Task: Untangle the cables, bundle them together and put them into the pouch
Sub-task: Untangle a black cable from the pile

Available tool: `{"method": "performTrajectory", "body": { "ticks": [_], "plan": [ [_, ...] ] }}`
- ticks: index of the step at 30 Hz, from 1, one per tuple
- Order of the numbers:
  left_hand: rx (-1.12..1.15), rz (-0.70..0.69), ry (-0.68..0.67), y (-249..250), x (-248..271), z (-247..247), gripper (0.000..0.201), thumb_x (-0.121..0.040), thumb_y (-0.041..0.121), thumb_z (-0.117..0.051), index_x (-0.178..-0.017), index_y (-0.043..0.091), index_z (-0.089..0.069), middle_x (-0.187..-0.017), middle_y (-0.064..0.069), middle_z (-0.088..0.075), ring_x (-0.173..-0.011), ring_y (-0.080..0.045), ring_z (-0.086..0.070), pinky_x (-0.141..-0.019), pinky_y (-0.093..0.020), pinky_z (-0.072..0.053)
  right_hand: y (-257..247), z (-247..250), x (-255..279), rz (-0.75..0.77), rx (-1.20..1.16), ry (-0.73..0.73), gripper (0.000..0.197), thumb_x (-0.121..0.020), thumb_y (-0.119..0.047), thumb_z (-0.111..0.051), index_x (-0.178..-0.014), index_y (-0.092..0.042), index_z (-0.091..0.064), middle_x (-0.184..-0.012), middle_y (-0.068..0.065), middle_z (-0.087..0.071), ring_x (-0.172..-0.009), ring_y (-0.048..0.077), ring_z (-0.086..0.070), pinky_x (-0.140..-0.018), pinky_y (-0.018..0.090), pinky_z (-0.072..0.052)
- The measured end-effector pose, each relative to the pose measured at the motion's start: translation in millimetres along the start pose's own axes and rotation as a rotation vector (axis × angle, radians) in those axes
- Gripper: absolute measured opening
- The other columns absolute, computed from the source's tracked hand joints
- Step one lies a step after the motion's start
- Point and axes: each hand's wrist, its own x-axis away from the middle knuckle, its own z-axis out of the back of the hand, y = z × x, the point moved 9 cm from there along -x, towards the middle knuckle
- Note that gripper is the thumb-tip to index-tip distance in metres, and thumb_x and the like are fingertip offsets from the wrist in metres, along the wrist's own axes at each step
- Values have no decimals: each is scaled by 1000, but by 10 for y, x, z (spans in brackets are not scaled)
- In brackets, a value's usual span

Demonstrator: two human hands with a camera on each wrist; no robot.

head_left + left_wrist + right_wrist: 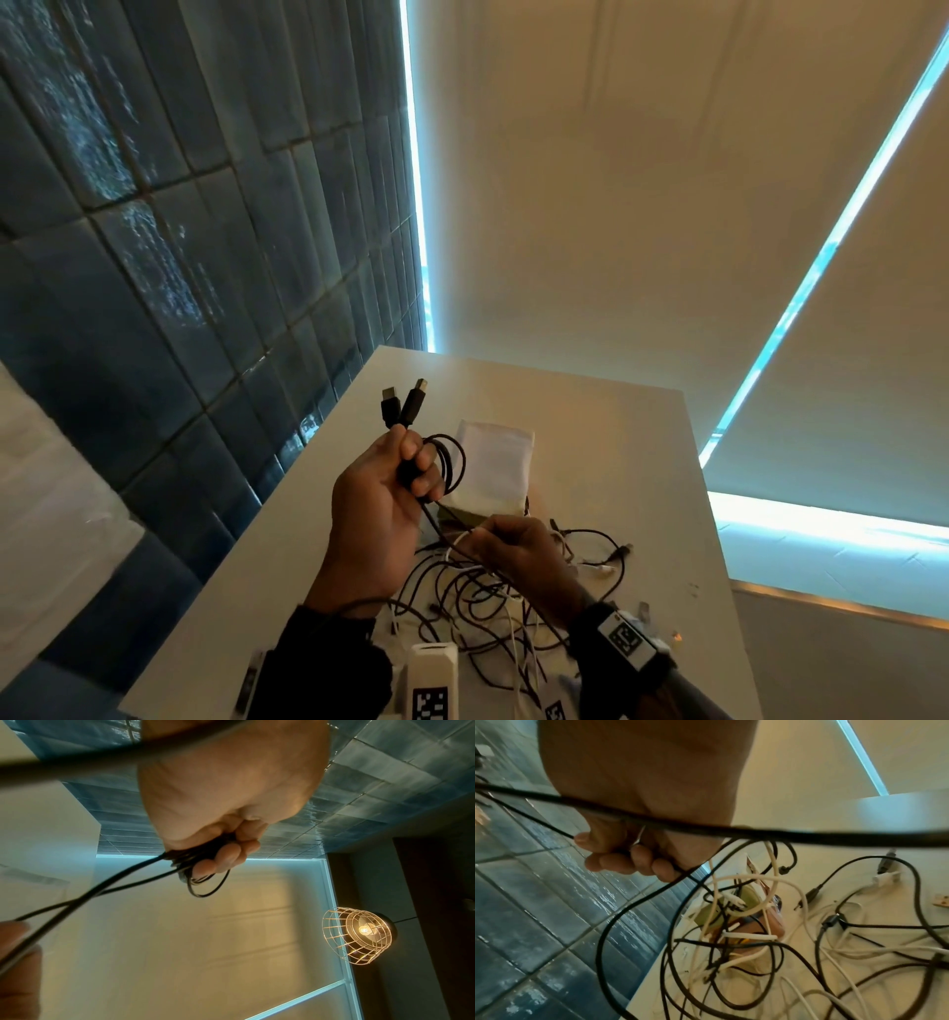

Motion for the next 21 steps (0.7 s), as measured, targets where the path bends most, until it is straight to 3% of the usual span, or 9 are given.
{"method": "performTrajectory", "body": {
  "ticks": [7, 10, 13, 15, 18, 21],
  "plan": [
    [-26, -54, 3, 87, 31, 30, 45, -99, 23, -35, -58, 19, -52, -61, 1, -43, -50, -11, -34, -53, -26, -34, 228, -37, -19, -29, 129, -8, 21, -95, -10, -56, -77, -15, -66, -62, -17, -64, -60, -6, -56, -59, 11, -43],
    [-39, -77, 25, 150, 26, 65, 45, -100, 21, -34, -59, 18, -51, -61, 1, -43, -50, -11, -34, -55, -28, -31, 400, -22, -39, -59, 172, -12, 24, -93, -15, -59, -76, -27, -70, -68, -11, -67, -66, -3, -57, -64, 17, -45],
    [-87, -76, 76, 149, 20, 174, 36, -101, 20, -34, -67, 14, -45, -62, 0, -43, -49, -11, -35, -57, -30, -29, 474, 32, -63, -70, 268, 27, 27, -91, -18, -63, -69, -33, -69, -63, -17, -67, -63, -5, -58, -63, 15, -44],
    [-129, -61, 100, 133, 9, 243, 34, -101, 20, -33, -69, 13, -44, -62, -1, -44, -49, -11, -36, -57, -30, -29, 377, 124, -107, -51, 306, 110, 25, -90, -17, -64, -68, -27, -67, -59, -14, -64, -60, -5, -58, -61, 14, -44],
    [-187, -49, 141, 132, -12, 321, 34, -102, 20, -33, -70, 13, -44, -62, -1, -46, -49, -11, -37, -56, -29, -29, 130, 256, -186, -15, 213, 222, 17, -90, -15, -65, -74, -8, -67, -68, 0, -66, -62, 5, -61, -59, 20, -48],
    [-249, -35, 184, 90, -39, 358, 35, -102, 20, -33, -70, 13, -45, -63, -2, -47, -49, -11, -39, -55, -28, -31, -244, 313, -255, 67, 144, 306, 13, -87, -14, -67, -76, -6, -66, -69, 3, -65, -60, 6, -56, -57, 21, -46]
  ]
}}
